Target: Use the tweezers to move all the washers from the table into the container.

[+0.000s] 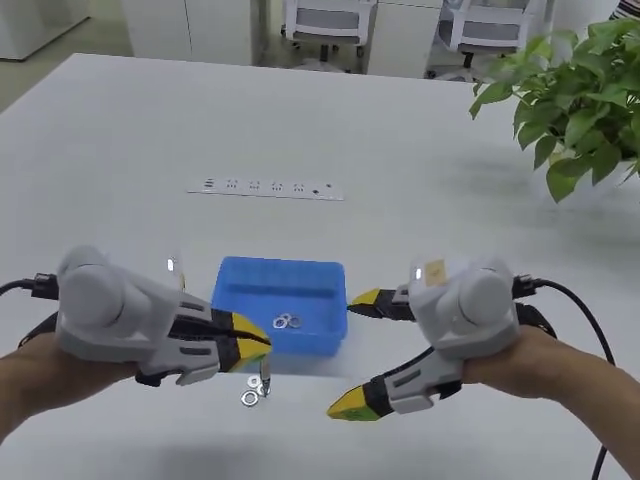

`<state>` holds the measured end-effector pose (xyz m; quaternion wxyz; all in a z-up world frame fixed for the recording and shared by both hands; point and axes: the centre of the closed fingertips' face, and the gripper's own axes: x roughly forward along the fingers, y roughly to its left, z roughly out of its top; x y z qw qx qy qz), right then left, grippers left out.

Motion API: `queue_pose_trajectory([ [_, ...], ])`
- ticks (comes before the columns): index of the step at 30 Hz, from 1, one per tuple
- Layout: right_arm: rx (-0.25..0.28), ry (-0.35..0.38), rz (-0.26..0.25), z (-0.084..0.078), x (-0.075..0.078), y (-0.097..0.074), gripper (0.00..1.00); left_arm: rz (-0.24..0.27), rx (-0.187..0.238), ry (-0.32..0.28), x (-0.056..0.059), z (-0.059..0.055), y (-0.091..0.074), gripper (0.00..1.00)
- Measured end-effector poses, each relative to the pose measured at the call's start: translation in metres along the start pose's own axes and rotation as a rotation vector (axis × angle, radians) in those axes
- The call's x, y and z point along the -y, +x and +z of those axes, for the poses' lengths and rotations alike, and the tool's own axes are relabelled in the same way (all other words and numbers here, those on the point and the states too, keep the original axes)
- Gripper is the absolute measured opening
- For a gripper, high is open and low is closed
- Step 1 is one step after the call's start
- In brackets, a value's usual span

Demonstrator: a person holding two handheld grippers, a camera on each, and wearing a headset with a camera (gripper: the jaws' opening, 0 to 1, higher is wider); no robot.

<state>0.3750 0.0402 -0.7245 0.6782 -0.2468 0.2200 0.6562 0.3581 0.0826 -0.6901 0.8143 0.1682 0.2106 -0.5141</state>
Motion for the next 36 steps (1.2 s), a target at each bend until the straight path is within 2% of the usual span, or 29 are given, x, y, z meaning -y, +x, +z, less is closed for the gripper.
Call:
queue_pose_trajectory([
  [7,0.028,-0.059,0.065,0.012,-0.009,0.015,0.63,-0.009,-0.005,0.003,0.001,-0.001,0.0,0.05],
  [18,0.032,-0.163,0.141,0.025,-0.016,0.038,0.42,0.004,-0.006,-0.011,-0.001,-0.004,0.0,0.05],
  [28,-0.028,-0.265,0.21,0.022,-0.022,0.058,0.28,0.003,-0.015,0.002,-0.002,-0.006,0.002,0.05],
  [36,-0.047,-0.315,0.257,0.021,-0.028,0.071,0.16,0.006,-0.02,0.001,-0.002,-0.009,0.0,0.05],
])
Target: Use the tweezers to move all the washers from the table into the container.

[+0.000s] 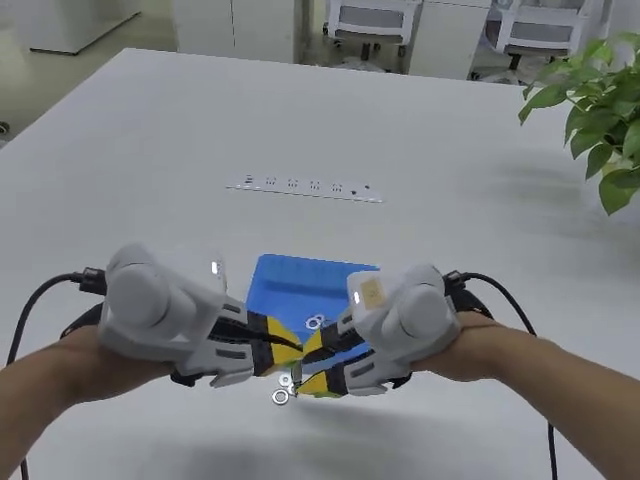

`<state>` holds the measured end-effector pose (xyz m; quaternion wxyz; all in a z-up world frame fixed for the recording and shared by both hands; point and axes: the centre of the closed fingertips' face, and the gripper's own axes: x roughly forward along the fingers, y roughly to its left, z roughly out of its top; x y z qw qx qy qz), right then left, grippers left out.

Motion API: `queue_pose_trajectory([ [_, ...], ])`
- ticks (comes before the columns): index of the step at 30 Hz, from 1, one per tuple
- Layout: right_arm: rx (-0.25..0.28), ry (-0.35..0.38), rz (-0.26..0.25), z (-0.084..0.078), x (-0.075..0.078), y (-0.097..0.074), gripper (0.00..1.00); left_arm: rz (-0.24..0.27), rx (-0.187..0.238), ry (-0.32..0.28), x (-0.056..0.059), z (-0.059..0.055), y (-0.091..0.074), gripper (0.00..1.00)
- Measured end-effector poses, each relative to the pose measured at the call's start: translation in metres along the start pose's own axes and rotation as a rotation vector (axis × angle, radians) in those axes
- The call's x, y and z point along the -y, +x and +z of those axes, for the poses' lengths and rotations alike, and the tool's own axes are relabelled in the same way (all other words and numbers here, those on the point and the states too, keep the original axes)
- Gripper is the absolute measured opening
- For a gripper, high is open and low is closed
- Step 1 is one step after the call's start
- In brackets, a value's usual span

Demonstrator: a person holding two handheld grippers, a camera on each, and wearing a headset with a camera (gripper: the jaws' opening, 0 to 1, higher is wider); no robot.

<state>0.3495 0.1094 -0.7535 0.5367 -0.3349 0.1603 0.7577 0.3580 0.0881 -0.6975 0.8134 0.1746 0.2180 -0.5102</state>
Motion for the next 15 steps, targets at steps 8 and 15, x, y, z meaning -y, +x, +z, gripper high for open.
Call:
queue_pose_trajectory([
  [8,-0.012,-0.034,0.017,0.0018,0.0031,0.0029,0.1,0.001,-0.005,0.003,-0.0005,-0.0009,-0.0005,0.05],
  [15,-0.016,-0.04,0.02,0.0018,0.0027,0.0032,0.09,0.002,-0.008,0.008,-0.0017,-0.0012,-0.0008,0.05],
])
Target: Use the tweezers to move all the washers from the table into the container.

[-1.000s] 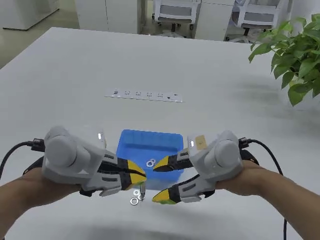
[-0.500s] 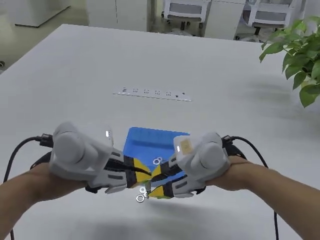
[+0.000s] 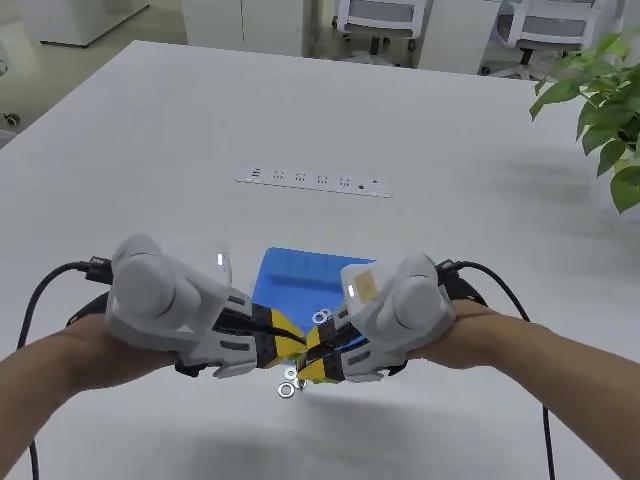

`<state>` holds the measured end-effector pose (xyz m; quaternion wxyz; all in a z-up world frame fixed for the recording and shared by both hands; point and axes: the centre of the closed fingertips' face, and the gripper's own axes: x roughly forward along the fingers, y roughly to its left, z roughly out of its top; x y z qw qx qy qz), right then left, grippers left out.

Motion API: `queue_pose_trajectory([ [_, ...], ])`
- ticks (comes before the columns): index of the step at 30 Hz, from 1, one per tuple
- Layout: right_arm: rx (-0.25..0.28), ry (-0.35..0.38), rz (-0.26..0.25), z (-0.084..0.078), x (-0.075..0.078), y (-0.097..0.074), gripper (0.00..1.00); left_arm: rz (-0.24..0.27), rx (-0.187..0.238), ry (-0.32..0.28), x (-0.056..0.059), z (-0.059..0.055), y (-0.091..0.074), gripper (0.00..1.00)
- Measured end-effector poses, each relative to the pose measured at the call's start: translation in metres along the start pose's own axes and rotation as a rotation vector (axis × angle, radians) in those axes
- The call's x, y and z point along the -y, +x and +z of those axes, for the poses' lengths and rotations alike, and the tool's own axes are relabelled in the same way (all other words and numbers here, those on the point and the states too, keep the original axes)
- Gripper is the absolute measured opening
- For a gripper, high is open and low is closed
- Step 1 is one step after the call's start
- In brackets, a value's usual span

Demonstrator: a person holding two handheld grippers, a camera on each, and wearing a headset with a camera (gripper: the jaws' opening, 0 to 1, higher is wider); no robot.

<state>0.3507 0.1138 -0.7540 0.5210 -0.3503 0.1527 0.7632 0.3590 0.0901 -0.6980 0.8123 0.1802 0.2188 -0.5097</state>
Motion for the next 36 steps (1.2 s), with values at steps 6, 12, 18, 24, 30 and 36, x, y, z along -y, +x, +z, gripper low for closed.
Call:
queue_pose_trajectory([
  [6,-0.002,0.022,-0.002,0.0,-0.001,0.0,0.08,-0.006,0.0,0.005,0.002,0.0,0.0,0.06],
  [12,-0.008,0.026,-0.004,-0.001,0.0,0.0,0.08,-0.003,-0.002,0.012,0.002,0.001,0.001,0.06],
  [18,-0.012,0.023,-0.003,0.002,0.001,-0.003,0.08,0.004,0.019,-0.002,0.001,0.006,-0.001,0.11],
  [24,-0.013,0.022,-0.014,0.006,0.004,-0.009,0.08,0.028,0.062,-0.033,-0.005,0.01,-0.007,0.24],
  [30,-0.003,0.022,-0.018,0.014,0.006,-0.019,0.08,0.043,0.095,-0.062,-0.006,0.009,-0.013,0.38],
  [36,0.002,0.027,-0.007,0.021,0.01,-0.029,0.08,0.04,0.097,-0.093,-0.001,0.007,-0.016,0.53],
])
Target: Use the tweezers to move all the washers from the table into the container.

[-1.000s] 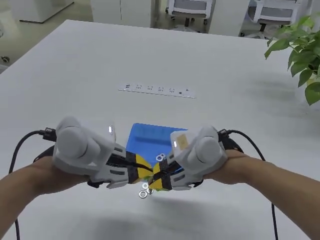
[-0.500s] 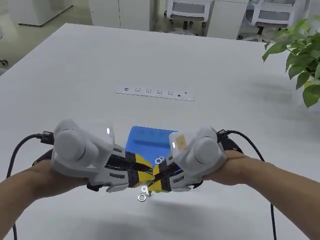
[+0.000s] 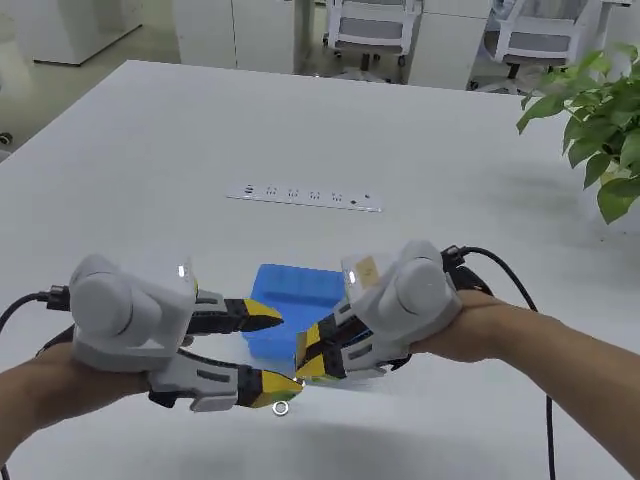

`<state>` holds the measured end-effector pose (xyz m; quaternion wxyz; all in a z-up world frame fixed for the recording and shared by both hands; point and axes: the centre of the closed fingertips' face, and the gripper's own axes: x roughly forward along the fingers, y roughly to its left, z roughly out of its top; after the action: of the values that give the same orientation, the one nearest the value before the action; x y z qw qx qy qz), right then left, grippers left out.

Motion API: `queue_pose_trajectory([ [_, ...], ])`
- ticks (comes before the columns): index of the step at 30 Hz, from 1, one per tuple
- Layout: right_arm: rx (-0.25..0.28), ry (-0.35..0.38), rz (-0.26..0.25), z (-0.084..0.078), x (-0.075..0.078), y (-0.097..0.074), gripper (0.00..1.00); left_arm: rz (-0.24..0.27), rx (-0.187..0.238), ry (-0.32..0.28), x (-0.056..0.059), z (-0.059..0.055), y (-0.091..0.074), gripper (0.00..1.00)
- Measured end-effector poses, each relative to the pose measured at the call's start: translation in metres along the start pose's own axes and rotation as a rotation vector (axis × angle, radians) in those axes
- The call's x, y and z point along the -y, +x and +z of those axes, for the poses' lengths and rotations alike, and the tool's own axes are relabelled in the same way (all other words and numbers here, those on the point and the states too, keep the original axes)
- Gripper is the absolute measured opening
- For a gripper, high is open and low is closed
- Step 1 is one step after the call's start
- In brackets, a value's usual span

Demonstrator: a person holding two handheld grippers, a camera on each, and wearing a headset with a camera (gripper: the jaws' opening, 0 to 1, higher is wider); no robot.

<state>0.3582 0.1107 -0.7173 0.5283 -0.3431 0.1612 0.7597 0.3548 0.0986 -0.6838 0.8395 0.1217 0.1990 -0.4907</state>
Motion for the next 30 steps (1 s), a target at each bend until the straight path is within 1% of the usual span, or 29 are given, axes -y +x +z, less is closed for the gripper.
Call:
queue_pose_trajectory([
  [3,0.002,0.0,0.003,0.006,0.004,-0.007,0.08,0.006,0.005,-0.008,0.001,-0.001,-0.001,0.62],
  [6,0.007,0.004,-0.004,0.01,0.009,-0.013,0.08,0.024,0.011,-0.021,-0.002,-0.001,-0.003,0.71],
  [10,0.01,0.002,-0.023,0.015,0.018,-0.023,0.08,0.043,0.014,-0.036,-0.004,-0.002,-0.005,0.8],
  [14,0.01,0.002,-0.039,0.015,0.025,-0.029,0.08,0.057,0.02,-0.05,-0.005,-0.001,-0.008,0.88],
  [15,0.01,0.005,-0.044,0.014,0.027,-0.031,0.08,0.067,0.022,-0.052,-0.007,-0.001,-0.008,0.9],
  [18,0.006,0.007,-0.061,0.011,0.032,-0.035,0.08,0.088,0.022,-0.061,-0.009,-0.001,-0.009,0.99],
  [23,-0.006,0.017,-0.08,0.003,0.039,-0.039,0.08,0.098,0.019,-0.067,-0.01,-0.001,-0.01,0.99],
  [26,-0.011,0.022,-0.088,-0.003,0.043,-0.039,0.08,0.102,0.027,-0.067,-0.012,0.001,-0.01,0.99],
  [30,-0.025,0.027,-0.097,-0.012,0.047,-0.039,0.08,0.107,0.031,-0.054,-0.017,0.004,-0.008,0.99],
])
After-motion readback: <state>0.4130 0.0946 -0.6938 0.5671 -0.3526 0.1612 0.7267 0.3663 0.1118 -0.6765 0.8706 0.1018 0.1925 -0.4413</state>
